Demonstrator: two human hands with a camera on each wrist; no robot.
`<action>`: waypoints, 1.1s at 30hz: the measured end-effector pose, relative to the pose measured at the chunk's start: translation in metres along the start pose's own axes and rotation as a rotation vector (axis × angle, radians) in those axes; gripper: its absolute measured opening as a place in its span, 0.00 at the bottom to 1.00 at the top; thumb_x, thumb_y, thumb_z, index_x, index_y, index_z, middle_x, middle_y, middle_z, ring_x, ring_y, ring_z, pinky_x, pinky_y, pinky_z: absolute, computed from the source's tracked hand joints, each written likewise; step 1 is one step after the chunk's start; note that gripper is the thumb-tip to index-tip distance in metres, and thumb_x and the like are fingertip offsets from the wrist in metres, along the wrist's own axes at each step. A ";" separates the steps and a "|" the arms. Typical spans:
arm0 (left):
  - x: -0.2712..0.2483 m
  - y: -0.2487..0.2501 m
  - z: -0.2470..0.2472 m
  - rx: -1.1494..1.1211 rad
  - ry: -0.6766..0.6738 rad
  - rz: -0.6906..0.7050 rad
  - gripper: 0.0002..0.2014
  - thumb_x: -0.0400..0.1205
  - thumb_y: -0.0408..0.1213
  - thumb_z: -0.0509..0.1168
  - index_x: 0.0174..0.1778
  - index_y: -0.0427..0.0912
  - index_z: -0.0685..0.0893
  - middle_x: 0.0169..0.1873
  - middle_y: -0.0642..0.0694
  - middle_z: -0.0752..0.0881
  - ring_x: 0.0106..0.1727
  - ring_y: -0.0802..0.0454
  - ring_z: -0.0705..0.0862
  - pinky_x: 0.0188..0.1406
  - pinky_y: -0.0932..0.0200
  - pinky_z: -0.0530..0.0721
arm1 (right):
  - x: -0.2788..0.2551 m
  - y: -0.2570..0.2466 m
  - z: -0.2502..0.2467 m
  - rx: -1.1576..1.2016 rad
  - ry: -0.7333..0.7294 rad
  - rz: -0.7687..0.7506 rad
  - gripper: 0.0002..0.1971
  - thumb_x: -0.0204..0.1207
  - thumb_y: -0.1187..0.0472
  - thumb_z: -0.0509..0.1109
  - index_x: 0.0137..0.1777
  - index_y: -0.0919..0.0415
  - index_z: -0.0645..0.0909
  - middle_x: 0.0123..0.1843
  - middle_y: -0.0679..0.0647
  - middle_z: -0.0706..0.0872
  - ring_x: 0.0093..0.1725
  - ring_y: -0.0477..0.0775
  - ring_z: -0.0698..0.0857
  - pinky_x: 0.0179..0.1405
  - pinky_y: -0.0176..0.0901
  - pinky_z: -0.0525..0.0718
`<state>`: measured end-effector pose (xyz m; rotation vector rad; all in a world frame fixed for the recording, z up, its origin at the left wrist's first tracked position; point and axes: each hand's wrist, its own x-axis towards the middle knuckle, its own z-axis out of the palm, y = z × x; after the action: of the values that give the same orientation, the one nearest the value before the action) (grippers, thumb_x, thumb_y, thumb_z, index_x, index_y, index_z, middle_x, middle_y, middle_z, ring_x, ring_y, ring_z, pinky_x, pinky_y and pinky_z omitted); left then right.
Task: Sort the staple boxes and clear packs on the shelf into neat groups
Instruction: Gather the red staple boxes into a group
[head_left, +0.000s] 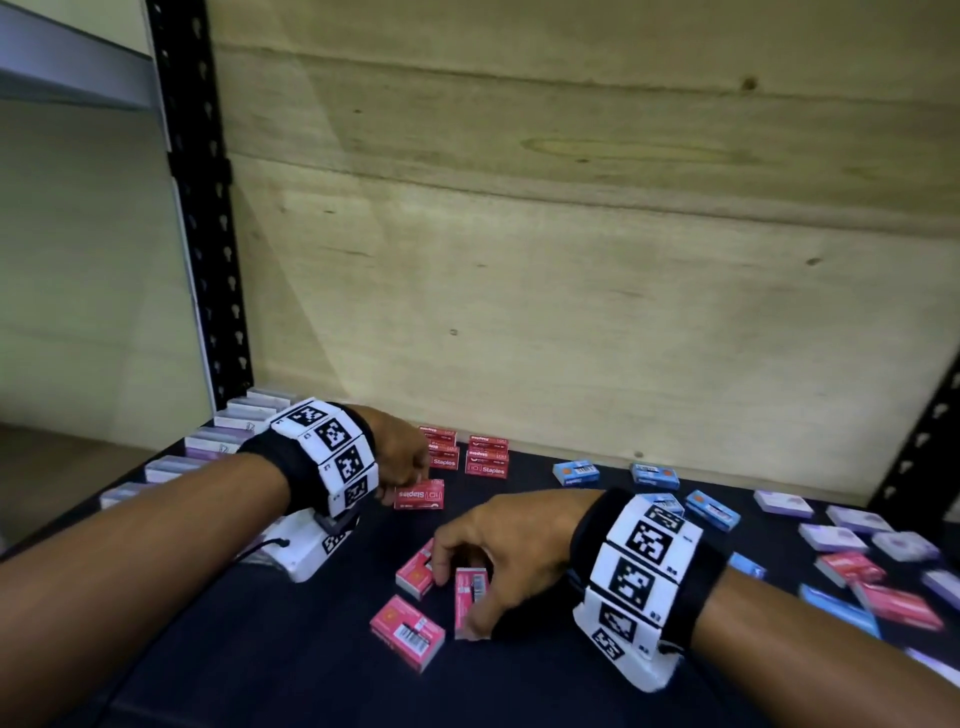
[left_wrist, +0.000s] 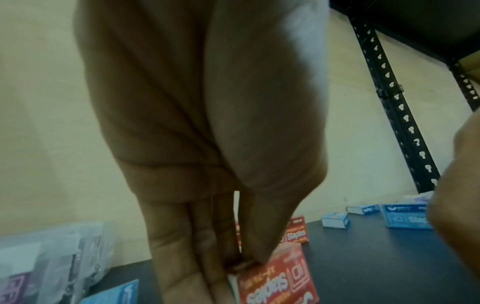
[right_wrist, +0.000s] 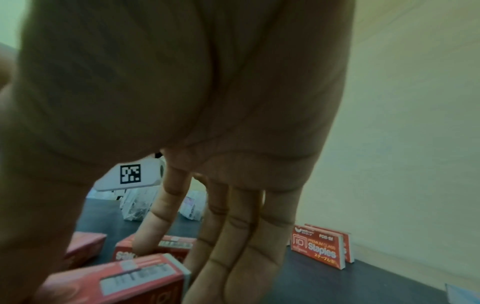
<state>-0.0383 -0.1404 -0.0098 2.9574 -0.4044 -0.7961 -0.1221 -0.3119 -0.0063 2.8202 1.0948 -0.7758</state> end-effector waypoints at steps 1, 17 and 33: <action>0.001 -0.001 0.000 -0.019 0.001 -0.003 0.14 0.89 0.35 0.54 0.65 0.37 0.80 0.50 0.38 0.91 0.34 0.55 0.85 0.55 0.53 0.85 | 0.000 0.001 0.001 -0.036 0.006 -0.003 0.22 0.72 0.44 0.78 0.64 0.43 0.79 0.53 0.45 0.81 0.49 0.50 0.80 0.49 0.46 0.80; -0.013 0.015 0.001 0.283 0.088 0.050 0.21 0.81 0.43 0.70 0.71 0.48 0.77 0.63 0.50 0.82 0.58 0.51 0.79 0.51 0.59 0.74 | 0.018 0.052 -0.022 0.065 0.168 0.158 0.18 0.76 0.61 0.75 0.63 0.49 0.76 0.47 0.44 0.79 0.46 0.49 0.79 0.44 0.40 0.77; 0.004 0.015 -0.003 0.007 0.230 0.134 0.20 0.82 0.33 0.65 0.67 0.50 0.69 0.55 0.42 0.84 0.51 0.47 0.82 0.49 0.54 0.80 | 0.038 0.075 -0.032 -0.025 0.190 0.195 0.24 0.79 0.58 0.73 0.73 0.45 0.74 0.65 0.50 0.83 0.59 0.52 0.82 0.58 0.41 0.78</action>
<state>-0.0371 -0.1556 -0.0075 2.9437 -0.5820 -0.4349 -0.0365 -0.3389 -0.0076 2.9700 0.8212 -0.4844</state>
